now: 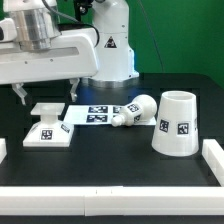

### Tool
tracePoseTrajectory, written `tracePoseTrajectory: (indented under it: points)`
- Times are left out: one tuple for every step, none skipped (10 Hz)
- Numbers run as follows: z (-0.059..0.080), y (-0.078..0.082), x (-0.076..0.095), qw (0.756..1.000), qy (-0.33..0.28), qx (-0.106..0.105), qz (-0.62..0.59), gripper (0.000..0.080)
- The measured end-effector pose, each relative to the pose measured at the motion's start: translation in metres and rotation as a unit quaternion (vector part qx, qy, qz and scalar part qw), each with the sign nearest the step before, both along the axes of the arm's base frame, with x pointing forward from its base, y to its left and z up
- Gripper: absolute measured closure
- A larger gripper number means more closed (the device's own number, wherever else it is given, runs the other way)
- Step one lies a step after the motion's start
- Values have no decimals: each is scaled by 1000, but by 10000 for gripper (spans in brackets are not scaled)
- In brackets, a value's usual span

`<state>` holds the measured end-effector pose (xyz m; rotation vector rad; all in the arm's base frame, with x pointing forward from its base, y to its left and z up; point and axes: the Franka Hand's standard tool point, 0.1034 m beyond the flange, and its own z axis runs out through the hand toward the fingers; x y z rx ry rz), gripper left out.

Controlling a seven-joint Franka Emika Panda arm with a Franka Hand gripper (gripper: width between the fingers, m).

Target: Assemble lamp

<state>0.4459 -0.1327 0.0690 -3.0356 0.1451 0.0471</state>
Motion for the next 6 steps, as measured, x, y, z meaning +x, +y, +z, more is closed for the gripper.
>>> tracePoseTrajectory:
  points:
    - [-6,1,-1,1000,5,3,-3,101]
    - [-6,0,0,1000,4,2,-6,101]
    - [-6,-1,0,1000,3,2,-5,101]
    - [-6,-1,1,1000,-1,-1,-4,101]
    - [-6,-3,2,1000,-7,-3,-1,101]
    - [-4,-3,2,1000,-7,-2,-1,101]
